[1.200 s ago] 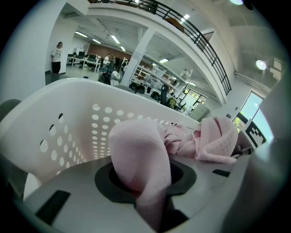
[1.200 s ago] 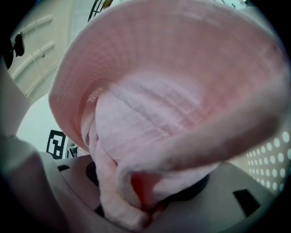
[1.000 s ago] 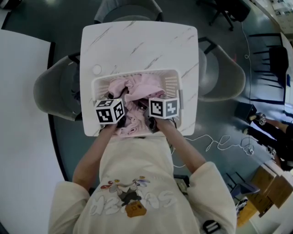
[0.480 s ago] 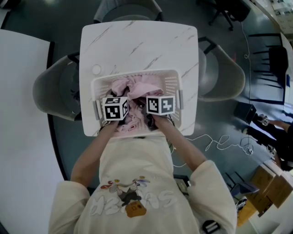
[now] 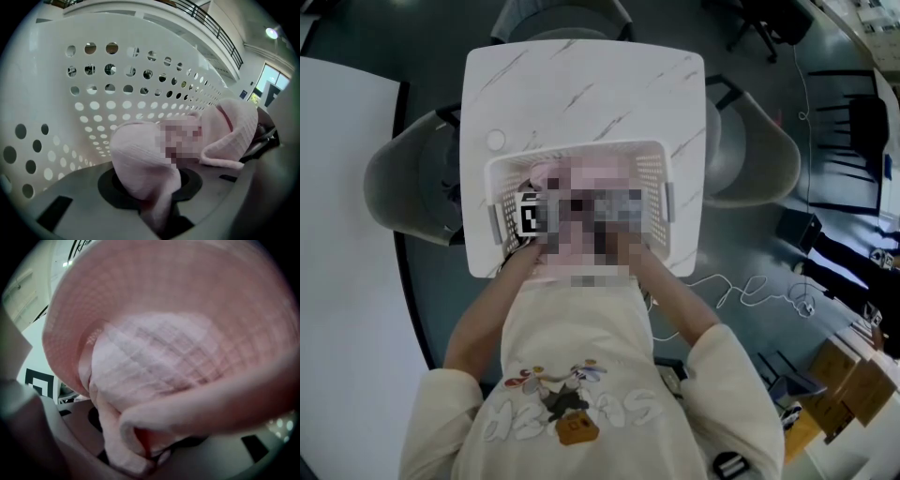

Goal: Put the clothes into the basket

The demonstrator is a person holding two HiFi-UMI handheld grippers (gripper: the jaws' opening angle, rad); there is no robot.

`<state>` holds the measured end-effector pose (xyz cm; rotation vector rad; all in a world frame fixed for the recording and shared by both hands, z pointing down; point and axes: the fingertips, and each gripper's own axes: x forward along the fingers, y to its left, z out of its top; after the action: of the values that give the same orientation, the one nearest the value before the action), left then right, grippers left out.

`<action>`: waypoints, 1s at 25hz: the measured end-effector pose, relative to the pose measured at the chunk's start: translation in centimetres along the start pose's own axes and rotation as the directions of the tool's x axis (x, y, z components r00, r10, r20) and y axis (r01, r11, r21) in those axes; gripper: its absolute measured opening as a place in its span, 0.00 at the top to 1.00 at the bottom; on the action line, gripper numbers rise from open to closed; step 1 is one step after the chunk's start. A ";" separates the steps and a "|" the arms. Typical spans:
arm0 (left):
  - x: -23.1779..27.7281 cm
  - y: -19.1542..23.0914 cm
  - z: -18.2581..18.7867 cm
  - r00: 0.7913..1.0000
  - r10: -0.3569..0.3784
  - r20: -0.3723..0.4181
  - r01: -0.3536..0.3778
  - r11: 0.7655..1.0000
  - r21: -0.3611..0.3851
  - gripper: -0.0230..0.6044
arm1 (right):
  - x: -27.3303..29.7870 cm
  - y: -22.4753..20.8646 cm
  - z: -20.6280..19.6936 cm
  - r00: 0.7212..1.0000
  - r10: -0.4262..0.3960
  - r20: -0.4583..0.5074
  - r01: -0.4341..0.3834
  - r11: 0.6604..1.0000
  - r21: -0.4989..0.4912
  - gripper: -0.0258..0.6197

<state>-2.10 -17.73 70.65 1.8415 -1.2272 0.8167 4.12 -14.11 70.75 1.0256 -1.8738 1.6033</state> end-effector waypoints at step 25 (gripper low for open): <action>2.2 0.8 -2.2 0.993 -0.035 -0.116 0.030 0.999 -0.041 0.76 | 2.0 -1.5 -1.0 0.995 -0.047 -0.090 0.046 0.999 -0.020 0.51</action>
<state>-2.28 -17.04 73.76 1.7520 -1.1289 0.8638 3.95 -13.71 73.43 0.9657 -1.7889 1.5763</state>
